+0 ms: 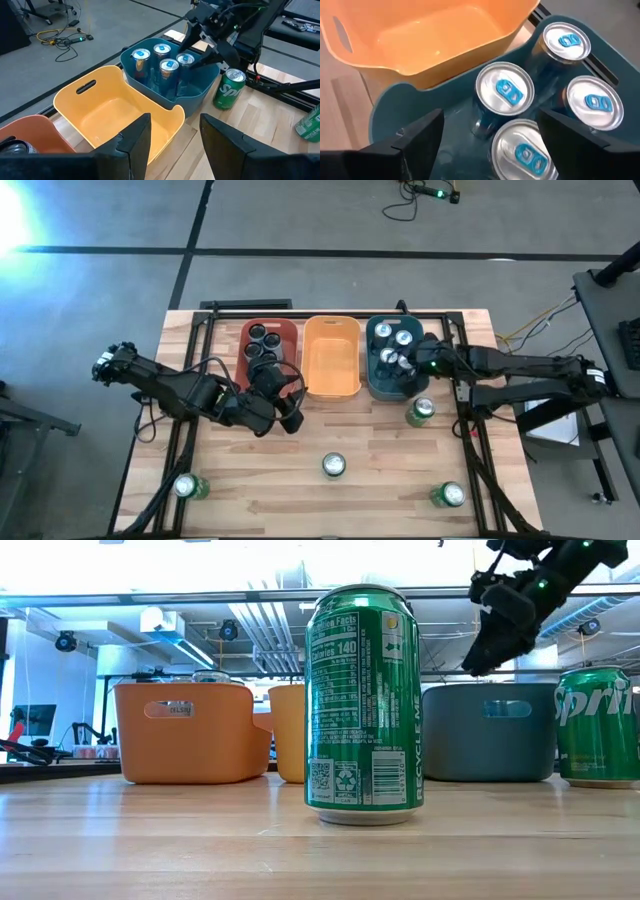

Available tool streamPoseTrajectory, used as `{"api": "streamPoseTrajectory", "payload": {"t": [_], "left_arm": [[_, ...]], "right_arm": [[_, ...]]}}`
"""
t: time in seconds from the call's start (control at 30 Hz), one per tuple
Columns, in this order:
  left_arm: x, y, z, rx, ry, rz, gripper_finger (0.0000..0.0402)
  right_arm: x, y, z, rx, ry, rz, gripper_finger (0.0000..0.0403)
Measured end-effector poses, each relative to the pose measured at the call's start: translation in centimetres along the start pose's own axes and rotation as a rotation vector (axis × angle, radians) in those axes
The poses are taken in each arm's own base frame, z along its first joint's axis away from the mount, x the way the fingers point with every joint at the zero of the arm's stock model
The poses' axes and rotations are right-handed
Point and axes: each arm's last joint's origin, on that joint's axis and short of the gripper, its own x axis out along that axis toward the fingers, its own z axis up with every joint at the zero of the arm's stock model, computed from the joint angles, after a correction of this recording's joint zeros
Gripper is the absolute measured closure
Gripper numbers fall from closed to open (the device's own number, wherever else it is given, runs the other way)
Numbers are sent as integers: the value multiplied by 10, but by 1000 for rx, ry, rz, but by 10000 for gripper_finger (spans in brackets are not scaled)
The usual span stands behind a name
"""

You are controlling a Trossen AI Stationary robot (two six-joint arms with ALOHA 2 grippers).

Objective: Sort soda cans
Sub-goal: Adjust the blue soda can in the blue bin, then adjust the yellow bin

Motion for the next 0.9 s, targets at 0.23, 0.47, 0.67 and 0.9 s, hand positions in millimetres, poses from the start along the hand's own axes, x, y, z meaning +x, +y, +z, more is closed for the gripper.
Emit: {"api": "streamPoseTrajectory", "payload": {"t": [0.23,0.47,0.67,0.9], "left_arm": [[0,0,0,2,-3,6,248],[0,1,-1,2,0,9,248],[0,1,-1,9,5,12,248],[0,1,-2,14,8,15,248]], "right_arm": [[22,5,6,-26,98,4,90],[32,9,15,-41,129,0,103],[33,5,23,-28,128,-1,116],[27,2,29,-53,132,1,120]]}}
